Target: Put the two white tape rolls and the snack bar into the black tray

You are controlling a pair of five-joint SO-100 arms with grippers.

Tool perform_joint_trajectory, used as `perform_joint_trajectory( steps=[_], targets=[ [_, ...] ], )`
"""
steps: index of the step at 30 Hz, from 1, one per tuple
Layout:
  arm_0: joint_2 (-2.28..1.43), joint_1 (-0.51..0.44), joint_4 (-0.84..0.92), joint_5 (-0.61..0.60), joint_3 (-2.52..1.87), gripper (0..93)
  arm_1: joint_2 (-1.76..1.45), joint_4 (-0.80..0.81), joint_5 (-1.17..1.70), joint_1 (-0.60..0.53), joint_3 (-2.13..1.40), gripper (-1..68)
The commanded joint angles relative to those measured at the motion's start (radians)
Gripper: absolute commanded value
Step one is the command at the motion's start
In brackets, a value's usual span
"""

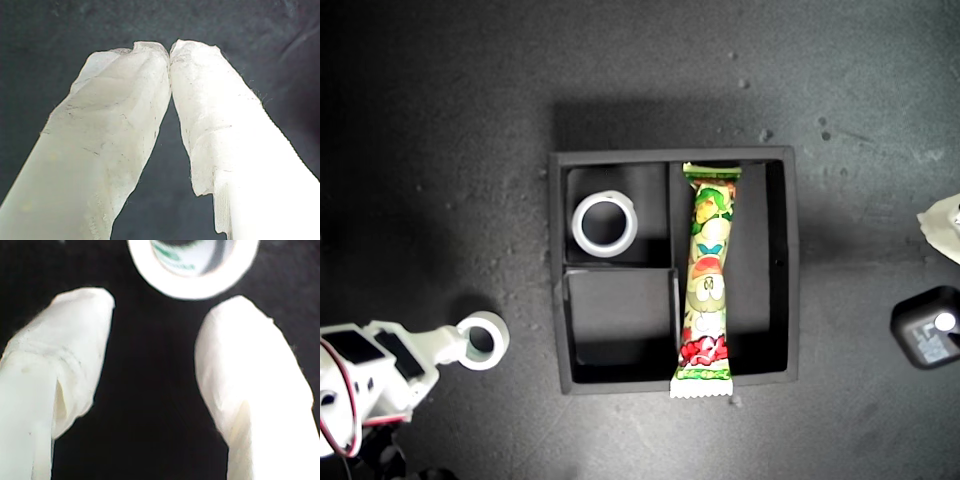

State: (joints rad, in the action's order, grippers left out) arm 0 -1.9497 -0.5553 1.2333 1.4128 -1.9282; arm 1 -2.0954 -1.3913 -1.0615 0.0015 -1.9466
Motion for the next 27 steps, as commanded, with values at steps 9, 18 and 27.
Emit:
perform_joint_trajectory(
  steps=[9, 18, 27],
  targets=[
    [0.190, -0.054, -0.138, 0.034, 0.074, 12.8, -0.989, 0.181, -0.213, 0.000, -0.810, -0.6],
    [0.233, -0.038, -0.152, 0.041, 0.064, 13.0, -1.071, 0.227, -0.216, -0.015, -0.933, -0.6],
    [0.253, -0.032, -0.169, 0.040, 0.058, 13.1, -1.072, 0.256, -0.221, -0.018, -0.983, -0.6]
  ],
)
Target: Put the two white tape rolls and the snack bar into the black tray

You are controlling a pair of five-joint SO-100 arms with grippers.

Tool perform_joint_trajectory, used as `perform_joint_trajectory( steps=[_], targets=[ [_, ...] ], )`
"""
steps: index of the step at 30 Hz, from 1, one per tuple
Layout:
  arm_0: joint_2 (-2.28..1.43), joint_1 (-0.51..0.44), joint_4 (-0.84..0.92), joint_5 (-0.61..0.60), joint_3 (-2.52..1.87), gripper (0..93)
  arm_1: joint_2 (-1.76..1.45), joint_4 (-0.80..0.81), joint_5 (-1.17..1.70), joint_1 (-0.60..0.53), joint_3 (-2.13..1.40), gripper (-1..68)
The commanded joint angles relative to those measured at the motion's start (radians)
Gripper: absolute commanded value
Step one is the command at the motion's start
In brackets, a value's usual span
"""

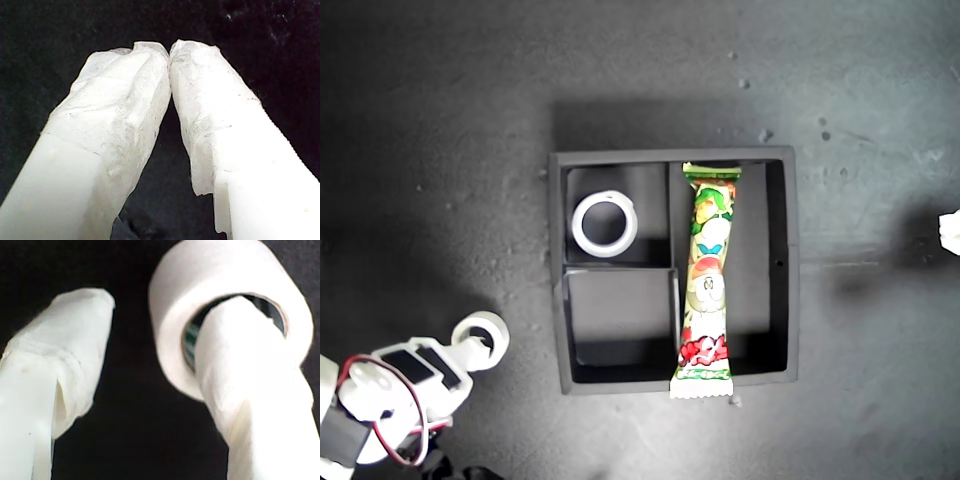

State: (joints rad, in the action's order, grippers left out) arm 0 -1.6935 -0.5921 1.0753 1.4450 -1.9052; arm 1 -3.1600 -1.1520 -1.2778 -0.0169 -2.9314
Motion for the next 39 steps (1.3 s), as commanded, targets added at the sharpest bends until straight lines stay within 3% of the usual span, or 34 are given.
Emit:
perform_joint_trajectory(
  steps=[1, 11, 17, 24, 30, 34, 39],
  targets=[
    [0.000, 0.005, -0.011, 0.009, 0.035, 13.1, -0.008, 0.018, -0.006, 0.002, -0.003, -0.6],
    [0.160, 0.028, -0.081, 0.026, 0.029, 12.8, -0.008, 0.074, -0.014, -0.035, -0.041, -0.6],
    [0.311, 0.054, -0.067, 0.025, 0.123, 0.5, -0.008, 0.071, -0.077, -0.014, -0.118, -0.5],
    [0.207, 0.115, 0.337, -0.095, 0.448, 0.0, -0.015, 0.080, -0.077, 0.112, -0.192, -0.5],
    [0.319, 0.201, 0.735, -0.285, 1.081, 0.0, -0.003, -0.092, -0.365, 0.049, -0.192, 0.0],
    [0.434, 0.259, 0.756, -0.410, 1.373, 0.0, -0.003, -0.103, -0.408, -0.023, -0.192, 0.2],
    [0.598, 0.284, 0.756, -0.428, 1.516, 0.0, -0.015, -0.141, -0.287, -0.035, -0.192, 0.8]
  ],
)
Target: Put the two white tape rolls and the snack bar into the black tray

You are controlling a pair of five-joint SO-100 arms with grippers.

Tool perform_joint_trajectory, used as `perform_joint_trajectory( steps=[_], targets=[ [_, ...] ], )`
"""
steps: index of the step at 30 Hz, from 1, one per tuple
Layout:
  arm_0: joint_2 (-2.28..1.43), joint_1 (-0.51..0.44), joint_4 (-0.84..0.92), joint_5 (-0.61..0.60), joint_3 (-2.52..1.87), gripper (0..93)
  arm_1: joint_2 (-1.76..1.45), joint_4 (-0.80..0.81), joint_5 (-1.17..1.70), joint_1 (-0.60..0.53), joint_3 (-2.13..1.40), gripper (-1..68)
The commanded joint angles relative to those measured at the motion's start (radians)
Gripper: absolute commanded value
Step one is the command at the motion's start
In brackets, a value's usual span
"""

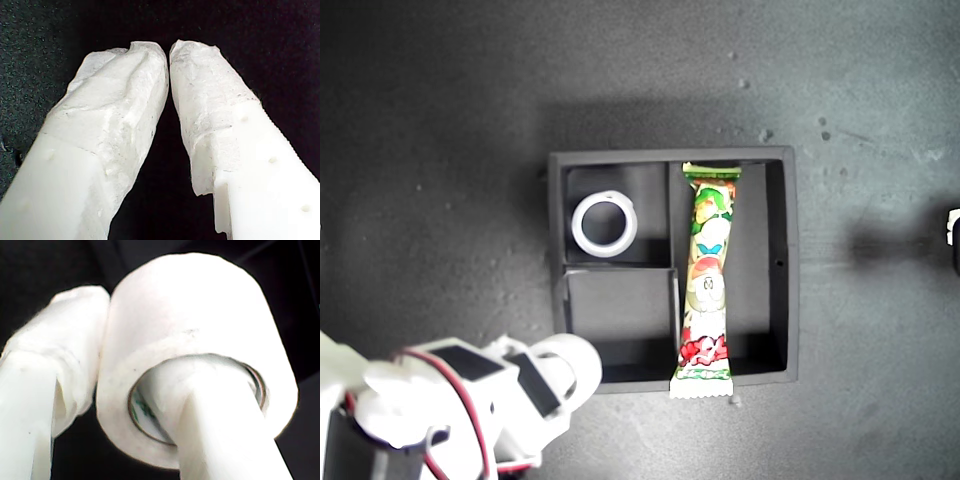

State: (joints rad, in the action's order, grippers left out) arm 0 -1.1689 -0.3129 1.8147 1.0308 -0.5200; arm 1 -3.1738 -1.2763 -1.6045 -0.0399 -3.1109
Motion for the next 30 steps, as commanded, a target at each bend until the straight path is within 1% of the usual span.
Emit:
perform_joint_trajectory(
  steps=[1, 5, 9, 12, 16, 21, 26, 30],
  targets=[
    [0.135, 0.002, 0.015, -0.014, 0.186, 0.0, -0.002, -0.020, 0.058, -0.012, -0.012, 0.9],
    [0.414, 0.002, 0.017, 0.002, 0.397, 0.0, -0.002, -0.020, 0.067, -0.017, -0.012, 1.0],
    [0.520, 0.000, 0.018, 0.034, 0.426, 0.0, -0.002, -0.020, 0.071, -0.020, -0.012, 1.0],
    [0.512, -0.014, 0.018, 0.057, 0.382, 0.2, -0.002, -0.020, 0.072, -0.025, -0.012, 1.0],
    [0.505, -0.017, 0.018, 0.083, 0.331, 10.8, -0.002, -0.020, 0.074, -0.031, -0.012, 1.1],
    [0.505, -0.018, 0.018, 0.072, 0.360, 18.2, -0.002, -0.020, 0.075, -0.035, -0.012, 1.1],
    [0.454, -0.015, 0.018, 0.031, 0.407, 19.7, -0.002, -0.020, 0.077, -0.035, -0.012, 1.1],
    [0.310, 0.014, 0.018, -0.025, 0.400, 16.6, -0.002, -0.020, 0.077, -0.032, -0.012, 1.1]
  ],
)
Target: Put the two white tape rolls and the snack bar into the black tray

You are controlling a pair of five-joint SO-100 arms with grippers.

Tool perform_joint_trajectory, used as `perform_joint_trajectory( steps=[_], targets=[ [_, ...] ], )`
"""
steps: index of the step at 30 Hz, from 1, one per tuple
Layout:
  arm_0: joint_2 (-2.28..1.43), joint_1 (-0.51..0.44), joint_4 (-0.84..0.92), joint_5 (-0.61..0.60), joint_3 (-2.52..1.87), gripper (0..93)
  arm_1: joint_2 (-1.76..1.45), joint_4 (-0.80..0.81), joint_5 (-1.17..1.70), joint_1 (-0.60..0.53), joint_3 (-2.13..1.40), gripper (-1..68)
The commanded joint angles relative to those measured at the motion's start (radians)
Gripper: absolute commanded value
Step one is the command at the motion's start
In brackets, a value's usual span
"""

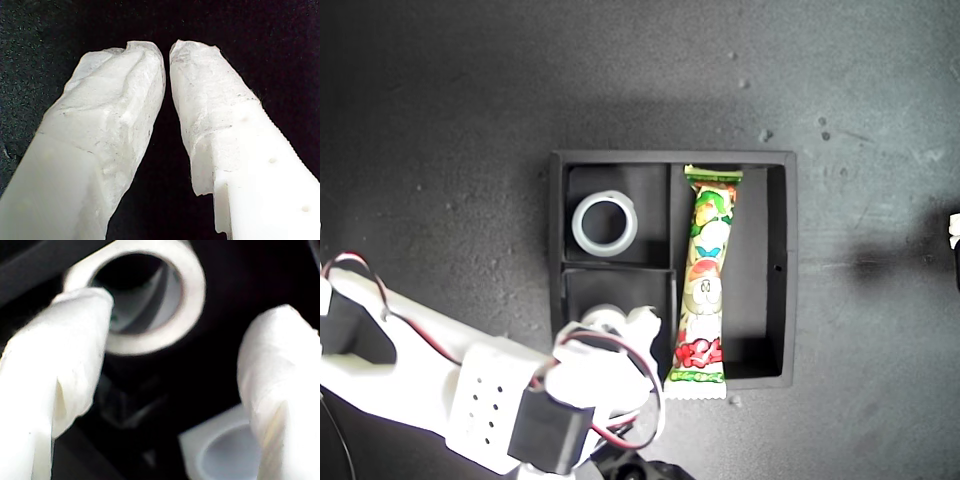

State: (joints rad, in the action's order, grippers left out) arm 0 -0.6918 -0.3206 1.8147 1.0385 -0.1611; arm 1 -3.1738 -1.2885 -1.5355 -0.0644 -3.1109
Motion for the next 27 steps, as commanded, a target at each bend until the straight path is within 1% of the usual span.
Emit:
perform_joint_trajectory(
  steps=[1, 4, 6, 8, 10, 11, 13, 15, 17, 22, 27],
  targets=[
    [-0.232, 0.029, 0.020, -0.044, 0.018, 14.7, -0.002, -0.008, 0.008, -0.008, -0.012, 1.1],
    [-0.476, 0.052, 0.020, -0.069, -0.143, 5.2, -0.002, -0.008, 0.008, -0.009, -0.012, 1.1],
    [-0.669, 0.067, 0.020, -0.043, -0.344, 0.1, -0.002, -0.008, 0.008, -0.011, -0.012, 1.1],
    [-0.867, 0.081, 0.018, 0.009, -0.607, 0.1, -0.002, -0.008, 0.009, -0.015, -0.012, 1.1],
    [-1.057, 0.106, -0.003, 0.103, -0.923, 0.1, -0.002, -0.008, 0.009, -0.015, -0.012, 1.1],
    [-1.157, 0.120, -0.054, 0.141, -1.117, 0.1, -0.002, -0.008, 0.009, -0.015, -0.012, 1.1],
    [-1.362, 0.152, -0.230, 0.190, -1.513, 0.1, -0.002, -0.008, 0.009, -0.015, -0.012, 1.1],
    [-1.548, 0.186, -0.394, 0.218, -1.856, 0.1, -0.002, -0.008, 0.008, -0.014, -0.012, 1.1],
    [-1.723, 0.212, -0.511, 0.230, -2.105, 0.1, -0.002, -0.008, 0.008, -0.014, -0.012, 1.1],
    [-2.089, 0.270, -0.607, 0.232, -2.482, 0.0, -0.002, -0.008, 0.008, -0.011, -0.012, 1.1],
    [-2.326, 0.291, -0.607, 0.281, -2.701, 0.0, -0.002, -0.008, 0.009, -0.003, -0.012, 1.2]
  ],
)
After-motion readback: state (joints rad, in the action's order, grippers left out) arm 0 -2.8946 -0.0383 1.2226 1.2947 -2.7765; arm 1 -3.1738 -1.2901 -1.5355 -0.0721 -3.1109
